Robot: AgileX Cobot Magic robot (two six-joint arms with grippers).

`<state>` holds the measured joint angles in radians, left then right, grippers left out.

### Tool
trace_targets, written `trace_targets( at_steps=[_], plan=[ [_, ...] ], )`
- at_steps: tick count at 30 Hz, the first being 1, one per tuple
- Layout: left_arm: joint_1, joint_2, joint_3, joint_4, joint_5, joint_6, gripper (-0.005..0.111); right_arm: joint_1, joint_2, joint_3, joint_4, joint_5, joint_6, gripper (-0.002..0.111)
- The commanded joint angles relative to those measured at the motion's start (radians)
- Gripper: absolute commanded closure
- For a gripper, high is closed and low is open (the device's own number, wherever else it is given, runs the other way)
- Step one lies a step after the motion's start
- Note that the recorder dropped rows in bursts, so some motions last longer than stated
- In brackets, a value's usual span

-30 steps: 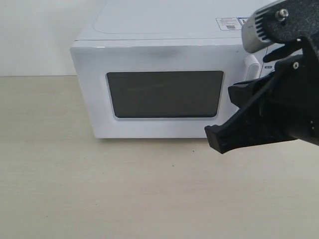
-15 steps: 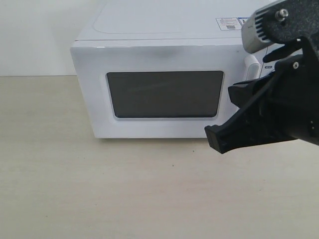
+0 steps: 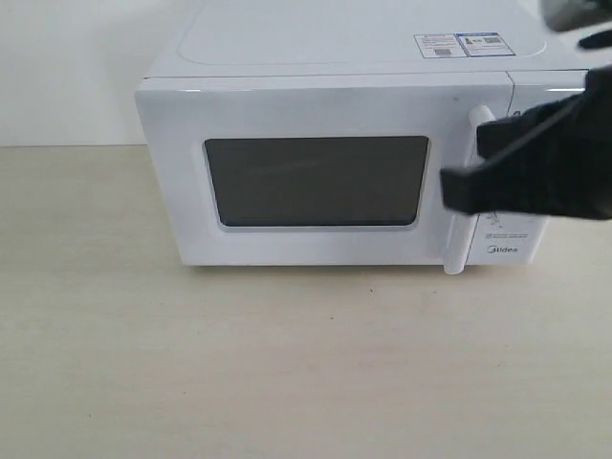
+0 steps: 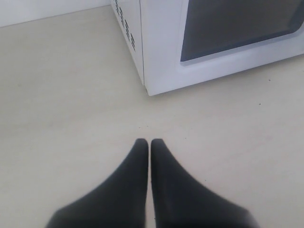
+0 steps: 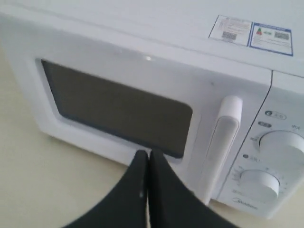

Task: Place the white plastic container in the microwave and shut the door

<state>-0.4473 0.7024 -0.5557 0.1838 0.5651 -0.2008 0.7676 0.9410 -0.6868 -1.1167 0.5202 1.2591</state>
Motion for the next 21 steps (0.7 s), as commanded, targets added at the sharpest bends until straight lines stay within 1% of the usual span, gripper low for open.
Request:
trace_targets(
  at_steps=[1,3,4,7,10,11,12,13,15,19,20,21],
  plan=[
    [-0.003,-0.009,0.003,-0.008,-0.016,-0.009,0.102,-0.263,-0.107,0.025,0.025,-0.345,-0.005,0.109],
    [-0.003,-0.009,0.003,-0.008,-0.016,-0.009,0.102,-0.356,-0.164,0.053,0.025,-0.467,-0.013,0.109],
    [-0.003,-0.009,0.003,-0.008,-0.016,-0.009,0.102,-0.398,-0.197,0.073,0.025,-0.494,-0.013,0.109],
    [-0.003,-0.009,0.003,-0.008,-0.016,-0.009,0.102,-0.490,-0.305,0.140,0.025,-0.504,-0.013,0.109],
    [-0.003,-0.009,0.003,-0.008,-0.016,-0.009,0.102,-0.566,-0.438,0.248,0.030,-0.491,-0.013,0.109],
    [-0.003,-0.009,0.003,-0.008,-0.016,-0.009,0.102,-0.608,-0.535,0.332,0.030,-0.488,-0.008,0.109],
    [-0.003,-0.009,0.003,-0.008,-0.016,-0.009,0.102,-0.622,-0.575,0.367,0.030,-0.488,-0.006,0.109],
    [-0.003,-0.009,0.003,-0.008,-0.018,-0.009,0.102,-0.649,-0.671,0.448,0.035,-0.488,-0.003,0.109],
    [-0.003,-0.009,0.003,-0.008,-0.016,-0.009,0.102,-0.658,-0.774,0.531,0.039,-0.488,0.025,0.109],
    [-0.003,-0.009,0.003,-0.008,-0.016,-0.009,0.102,-0.658,-0.871,0.585,0.041,-0.491,0.056,0.109],
    [-0.003,-0.009,0.003,-0.008,-0.016,-0.009,0.102,-0.658,-0.878,0.585,0.055,-0.491,0.045,0.109],
    [-0.003,-0.009,0.003,-0.008,-0.016,-0.009,0.102,-0.658,-0.878,0.585,0.121,-0.486,-0.013,0.109]
  ],
)
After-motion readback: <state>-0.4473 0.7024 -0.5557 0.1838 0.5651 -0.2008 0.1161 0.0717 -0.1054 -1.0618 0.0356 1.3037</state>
